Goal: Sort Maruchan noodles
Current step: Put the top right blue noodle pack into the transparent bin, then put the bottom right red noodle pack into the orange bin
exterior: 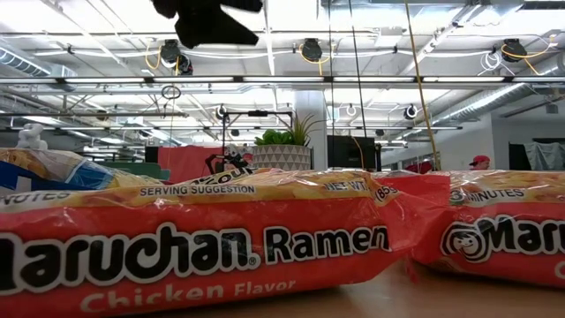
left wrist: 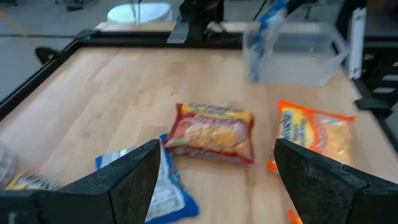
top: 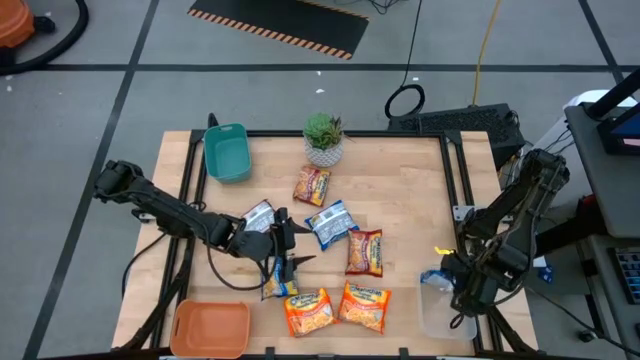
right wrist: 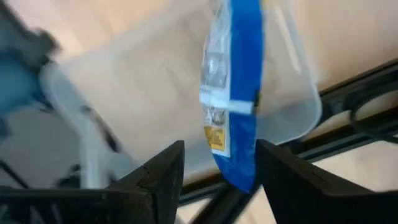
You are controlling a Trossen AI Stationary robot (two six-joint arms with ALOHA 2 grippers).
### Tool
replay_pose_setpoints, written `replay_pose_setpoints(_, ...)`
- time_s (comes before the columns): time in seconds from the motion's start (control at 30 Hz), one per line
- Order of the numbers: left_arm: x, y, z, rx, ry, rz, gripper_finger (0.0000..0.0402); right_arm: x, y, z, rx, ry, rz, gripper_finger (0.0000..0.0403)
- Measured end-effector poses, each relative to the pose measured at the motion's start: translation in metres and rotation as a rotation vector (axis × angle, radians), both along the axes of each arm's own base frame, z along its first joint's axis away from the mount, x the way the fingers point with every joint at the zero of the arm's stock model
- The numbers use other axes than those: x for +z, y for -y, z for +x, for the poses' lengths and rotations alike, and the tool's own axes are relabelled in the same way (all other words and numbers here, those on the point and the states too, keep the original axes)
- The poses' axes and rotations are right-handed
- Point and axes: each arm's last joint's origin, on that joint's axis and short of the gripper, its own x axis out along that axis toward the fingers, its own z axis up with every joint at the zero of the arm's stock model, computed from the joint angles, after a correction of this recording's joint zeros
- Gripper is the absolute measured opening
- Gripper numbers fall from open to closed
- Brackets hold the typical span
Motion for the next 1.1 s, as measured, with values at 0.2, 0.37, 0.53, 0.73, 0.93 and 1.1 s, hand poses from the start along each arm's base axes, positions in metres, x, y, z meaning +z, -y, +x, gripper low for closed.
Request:
replay_pose_setpoints(0.2, -0.002, -0.005, 0.001, 0.014, -0.017, 0.008, 0.0319, 0.009, 0.002, 0.006, -0.084, 0.117, -0.045, 0.0154)
replay_pose_setpoints(0.37, -0.001, -0.004, 0.001, 0.013, -0.016, 0.008, 0.0319, 0.008, 0.009, 0.015, -0.142, 0.307, -0.182, 0.0139)
replay_pose_setpoints(0.53, -0.001, -0.005, 0.001, -0.008, -0.02, 0.04, 0.0319, 0.009, 0.016, 0.025, -0.189, 0.471, -0.291, 0.0135)
replay_pose_setpoints(0.73, -0.001, -0.012, 0.004, 0.007, -0.025, 0.056, 0.0319, 0.014, 0.014, 0.043, -0.142, 0.721, -0.395, 0.0134)
replay_pose_setpoints(0.93, -0.003, -0.012, 0.003, -0.017, -0.047, 0.01, 0.0319, 0.015, 0.001, 0.067, -0.025, 0.938, -0.571, 0.0134)
replay_pose_setpoints(1.1, -0.007, -0.008, -0.001, -0.023, -0.085, -0.005, 0.0319, 0.01, -0.006, 0.088, 0.094, 0.973, -0.697, 0.0134)
